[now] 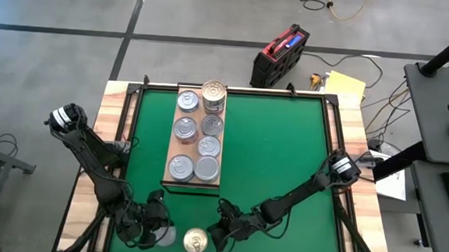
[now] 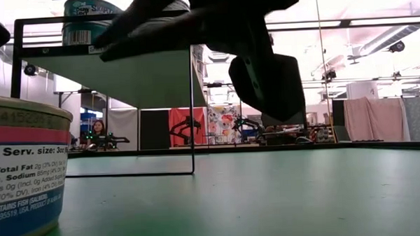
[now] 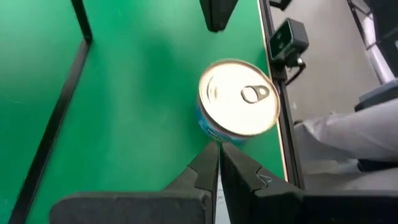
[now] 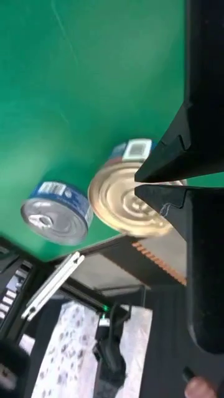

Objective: Stack canned seafood by type on shelf
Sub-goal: Stack the blue and pink tuna can on top of the blue and pink tuna cans on the shelf

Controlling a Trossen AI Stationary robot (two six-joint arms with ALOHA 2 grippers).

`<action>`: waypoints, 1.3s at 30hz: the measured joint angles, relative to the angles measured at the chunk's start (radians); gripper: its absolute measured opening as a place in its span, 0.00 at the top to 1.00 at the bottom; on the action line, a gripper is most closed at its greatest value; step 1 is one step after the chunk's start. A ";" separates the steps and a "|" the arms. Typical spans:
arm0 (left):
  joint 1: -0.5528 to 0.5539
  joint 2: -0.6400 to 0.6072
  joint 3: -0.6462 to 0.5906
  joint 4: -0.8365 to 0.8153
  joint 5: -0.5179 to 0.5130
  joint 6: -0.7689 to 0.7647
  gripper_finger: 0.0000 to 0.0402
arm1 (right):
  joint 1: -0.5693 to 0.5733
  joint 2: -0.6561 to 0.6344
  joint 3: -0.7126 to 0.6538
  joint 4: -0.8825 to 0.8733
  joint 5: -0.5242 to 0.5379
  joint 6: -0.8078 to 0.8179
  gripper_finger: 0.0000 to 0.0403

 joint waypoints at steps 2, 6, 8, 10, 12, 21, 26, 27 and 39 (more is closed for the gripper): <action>0.000 0.000 0.000 0.004 -0.012 -0.007 1.00 | 0.000 0.000 0.000 -0.009 0.015 -0.007 0.98; 0.000 0.000 0.000 0.009 -0.016 -0.017 1.00 | 0.001 0.000 0.000 -0.008 0.015 0.000 0.98; 0.000 0.000 0.000 0.013 -0.016 -0.017 1.00 | 0.004 0.000 0.000 -0.009 0.014 -0.005 0.98; 0.000 0.000 0.000 0.013 -0.016 -0.018 1.00 | 0.009 0.000 0.000 -0.007 0.014 -0.006 0.98; 0.000 0.000 0.000 0.014 -0.016 -0.018 1.00 | 0.015 0.000 0.000 -0.006 0.014 0.002 0.98; 0.000 0.001 0.000 0.014 -0.016 -0.018 1.00 | 0.030 0.000 0.000 0.002 0.021 -0.006 0.98; 0.000 0.001 0.000 0.014 -0.016 -0.018 1.00 | 0.030 0.000 0.000 0.009 0.047 -0.033 0.98; 0.000 0.001 0.000 0.014 -0.016 -0.018 1.00 | 0.030 0.000 0.000 0.011 0.049 -0.033 0.98; 0.000 0.001 0.000 0.018 -0.016 -0.019 1.00 | 0.030 0.126 0.001 0.272 0.033 -0.039 0.98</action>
